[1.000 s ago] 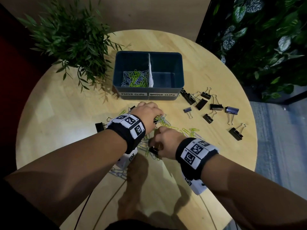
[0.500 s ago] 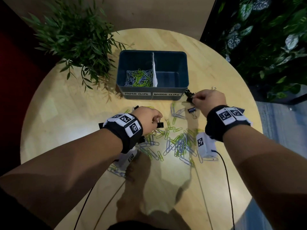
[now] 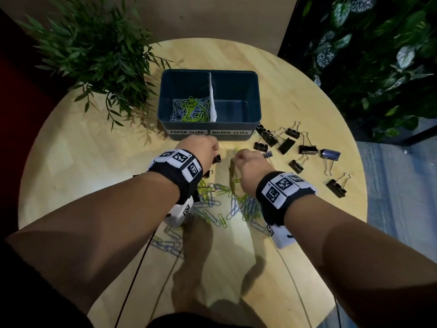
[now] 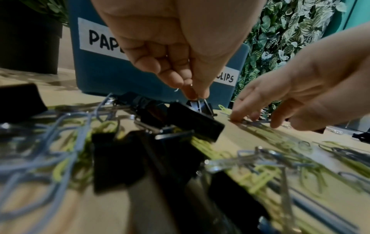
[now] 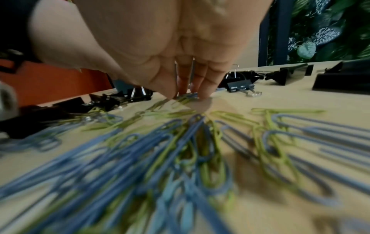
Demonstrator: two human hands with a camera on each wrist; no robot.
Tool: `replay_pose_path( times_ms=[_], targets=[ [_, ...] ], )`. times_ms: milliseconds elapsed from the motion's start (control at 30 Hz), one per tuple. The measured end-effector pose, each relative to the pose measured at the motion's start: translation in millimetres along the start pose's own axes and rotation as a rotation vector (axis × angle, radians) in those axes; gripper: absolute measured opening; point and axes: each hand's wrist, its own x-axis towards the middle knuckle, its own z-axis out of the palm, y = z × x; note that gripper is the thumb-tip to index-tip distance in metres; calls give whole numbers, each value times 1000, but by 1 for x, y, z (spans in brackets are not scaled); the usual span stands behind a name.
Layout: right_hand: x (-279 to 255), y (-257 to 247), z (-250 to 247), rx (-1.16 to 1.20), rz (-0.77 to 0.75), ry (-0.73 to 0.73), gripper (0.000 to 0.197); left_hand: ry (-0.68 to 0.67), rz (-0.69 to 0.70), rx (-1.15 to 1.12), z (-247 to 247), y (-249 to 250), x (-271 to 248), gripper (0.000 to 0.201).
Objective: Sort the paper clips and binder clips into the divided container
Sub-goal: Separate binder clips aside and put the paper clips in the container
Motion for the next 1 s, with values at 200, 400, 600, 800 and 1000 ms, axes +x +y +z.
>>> replay_pose_path(
  times_ms=[200,400,600,800,1000],
  targets=[
    [-36,18,15,84,-110,-154,53,46,-8,25,1,10,-5,25],
    [-74,42,11,254,276,-48,92,-236,329,44,6,44,-37,68],
    [-72,16,41,208,262,-96,102,-438,259,266,39,58,-58,117],
    [-70,22,39,245,250,62,82,-236,171,171,44,52,-61,88],
    [-67,13,41,295,278,-27,88,-301,136,140,47,48,-63,88]
  ],
)
